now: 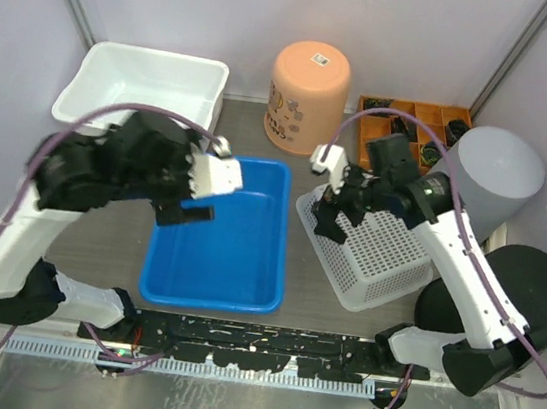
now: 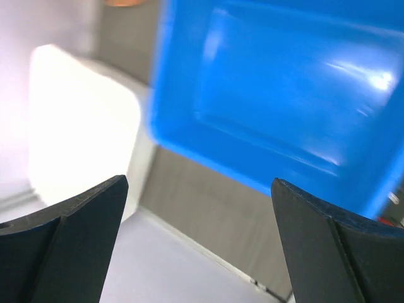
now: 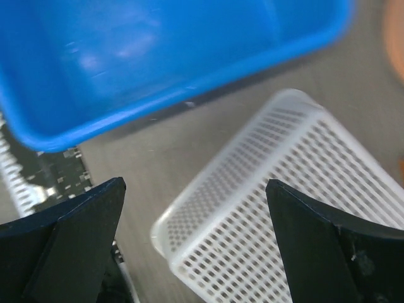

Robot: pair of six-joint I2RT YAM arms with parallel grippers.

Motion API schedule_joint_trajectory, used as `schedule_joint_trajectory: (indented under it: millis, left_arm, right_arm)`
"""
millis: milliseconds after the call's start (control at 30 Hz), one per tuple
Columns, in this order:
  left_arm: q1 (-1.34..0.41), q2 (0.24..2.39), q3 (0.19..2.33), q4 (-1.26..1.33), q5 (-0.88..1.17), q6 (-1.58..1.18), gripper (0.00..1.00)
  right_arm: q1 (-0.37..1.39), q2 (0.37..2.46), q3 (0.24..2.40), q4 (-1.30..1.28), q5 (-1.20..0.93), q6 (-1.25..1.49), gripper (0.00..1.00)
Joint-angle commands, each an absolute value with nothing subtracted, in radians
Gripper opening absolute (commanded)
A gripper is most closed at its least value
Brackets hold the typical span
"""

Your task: Turn the large container upside down

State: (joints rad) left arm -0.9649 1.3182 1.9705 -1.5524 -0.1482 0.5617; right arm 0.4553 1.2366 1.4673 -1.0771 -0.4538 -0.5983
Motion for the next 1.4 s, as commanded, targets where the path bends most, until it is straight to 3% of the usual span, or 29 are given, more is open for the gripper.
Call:
schedule_joint_trajectory:
  millis: [0,100,200,300,400,500,600,767,867,1167,1367]
  left_arm:
    - [-0.807,1.221,2.129,-1.414,-0.372,0.626,0.99]
    - [-0.640,1.177,2.173,-1.384,-0.339,0.566,0.99]
    - [-0.473,1.156,2.141,-1.509,0.054,0.505,0.99]
    - [-0.467,1.203,2.056,-1.744,0.371,0.588,0.99]
    - [-0.648,1.215,1.843,-1.779,0.251,0.565,0.99]
    - [-0.749,1.224,1.659,-1.778,0.269,0.605,0.99]
    - [-0.871,1.255,1.625,-1.779,0.368,0.607,0.99]
    - [-1.065,1.245,1.540,-1.777,0.354,0.592,0.99]
    - [-1.121,1.188,1.452,-1.764,0.349,0.580,0.99]
    - [-1.170,1.019,1.125,-1.413,0.042,0.526,0.99]
    - [-1.171,0.958,0.999,-1.276,0.047,0.513,0.99]
  right_arm:
    - [0.629,1.308,1.482,-1.169,-0.555,-0.613,1.00]
    - [0.763,1.354,1.508,-1.184,-0.481,-0.631,1.00]
    - [0.793,1.345,1.468,-1.129,-0.353,-0.662,1.00]
    - [0.781,1.284,1.351,-1.037,-0.236,-0.664,1.00]
    - [0.661,1.209,1.244,-0.961,-0.220,-0.640,1.00]
    - [0.445,1.099,1.145,-0.922,-0.290,-0.652,1.00]
    - [0.307,1.020,1.029,-0.844,-0.274,-0.614,1.00]
    - [0.223,0.946,0.856,-0.681,-0.204,-0.468,1.00]
    - [0.123,0.916,0.818,-0.649,-0.253,-0.444,1.00]
    - [-0.060,0.872,0.822,-0.653,-0.322,-0.420,1.00]
    - [-0.094,0.901,0.814,-0.650,-0.302,-0.421,1.00]
